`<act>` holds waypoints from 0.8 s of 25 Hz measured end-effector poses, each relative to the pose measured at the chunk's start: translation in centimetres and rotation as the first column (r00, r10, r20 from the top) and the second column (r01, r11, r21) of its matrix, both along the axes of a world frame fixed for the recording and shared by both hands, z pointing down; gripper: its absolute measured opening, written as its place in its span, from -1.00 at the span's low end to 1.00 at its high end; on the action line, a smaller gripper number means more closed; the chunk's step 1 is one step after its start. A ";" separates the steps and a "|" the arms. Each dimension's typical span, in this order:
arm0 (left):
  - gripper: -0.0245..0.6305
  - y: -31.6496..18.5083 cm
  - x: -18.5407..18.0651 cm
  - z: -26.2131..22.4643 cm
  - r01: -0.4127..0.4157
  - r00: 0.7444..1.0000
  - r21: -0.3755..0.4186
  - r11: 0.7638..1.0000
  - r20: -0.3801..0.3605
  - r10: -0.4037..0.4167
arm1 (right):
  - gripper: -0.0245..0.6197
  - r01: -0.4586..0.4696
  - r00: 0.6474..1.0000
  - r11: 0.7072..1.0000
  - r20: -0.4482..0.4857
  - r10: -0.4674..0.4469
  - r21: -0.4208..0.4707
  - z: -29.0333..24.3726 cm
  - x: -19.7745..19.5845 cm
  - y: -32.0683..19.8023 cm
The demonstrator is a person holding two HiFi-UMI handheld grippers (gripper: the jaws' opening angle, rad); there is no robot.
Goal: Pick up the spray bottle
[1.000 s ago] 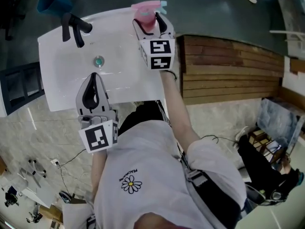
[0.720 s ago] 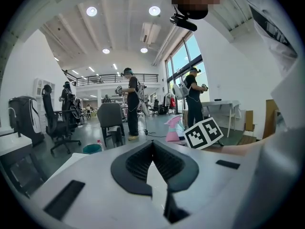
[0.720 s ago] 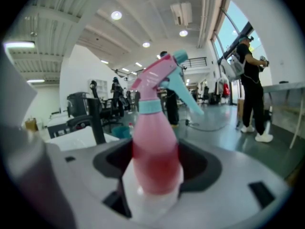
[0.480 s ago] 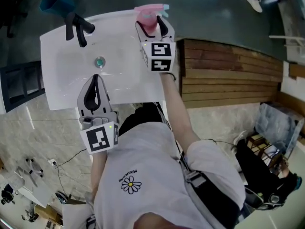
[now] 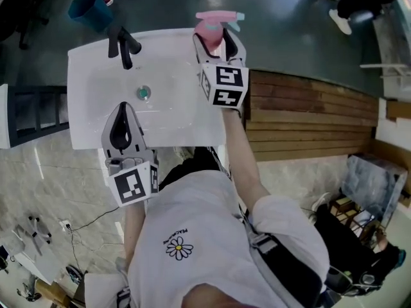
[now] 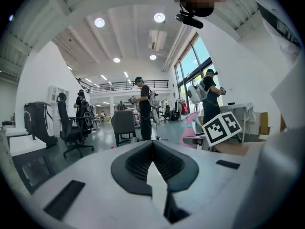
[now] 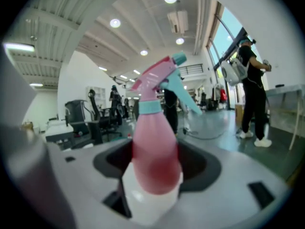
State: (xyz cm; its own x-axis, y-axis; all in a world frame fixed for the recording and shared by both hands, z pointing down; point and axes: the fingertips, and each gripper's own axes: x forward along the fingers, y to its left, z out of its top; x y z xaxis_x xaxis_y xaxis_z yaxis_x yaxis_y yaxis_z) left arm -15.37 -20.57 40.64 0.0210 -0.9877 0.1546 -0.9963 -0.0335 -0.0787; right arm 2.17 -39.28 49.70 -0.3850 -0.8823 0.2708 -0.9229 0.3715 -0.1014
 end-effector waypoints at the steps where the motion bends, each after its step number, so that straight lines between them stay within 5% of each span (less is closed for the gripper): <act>1: -0.86 -0.3 -0.3 -0.8 0.011 1.000 0.025 1.000 0.006 -0.012 | 0.02 0.008 1.000 0.999 0.000 -0.008 0.036 -1.7 -0.3 -0.1; 9: -0.86 0.3 -3.4 -7.7 0.159 0.985 0.179 0.971 -0.090 -0.145 | 0.02 0.082 0.995 0.965 0.027 -0.092 0.251 -14.1 -3.5 4.1; 20: -0.86 4.1 -6.9 -14.3 0.264 0.964 0.301 0.916 -0.094 -0.247 | 0.02 0.285 0.941 0.862 0.047 -0.334 0.419 -23.5 -10.9 14.6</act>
State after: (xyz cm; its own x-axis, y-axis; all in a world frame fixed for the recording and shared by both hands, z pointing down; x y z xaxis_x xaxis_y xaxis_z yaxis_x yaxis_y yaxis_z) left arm -22.28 -16.46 26.35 -0.2390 -0.9589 -0.1530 -0.9706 0.2404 0.0093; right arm -8.71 -24.65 26.15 -0.6628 -0.7352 -0.1417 -0.7445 0.6673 0.0203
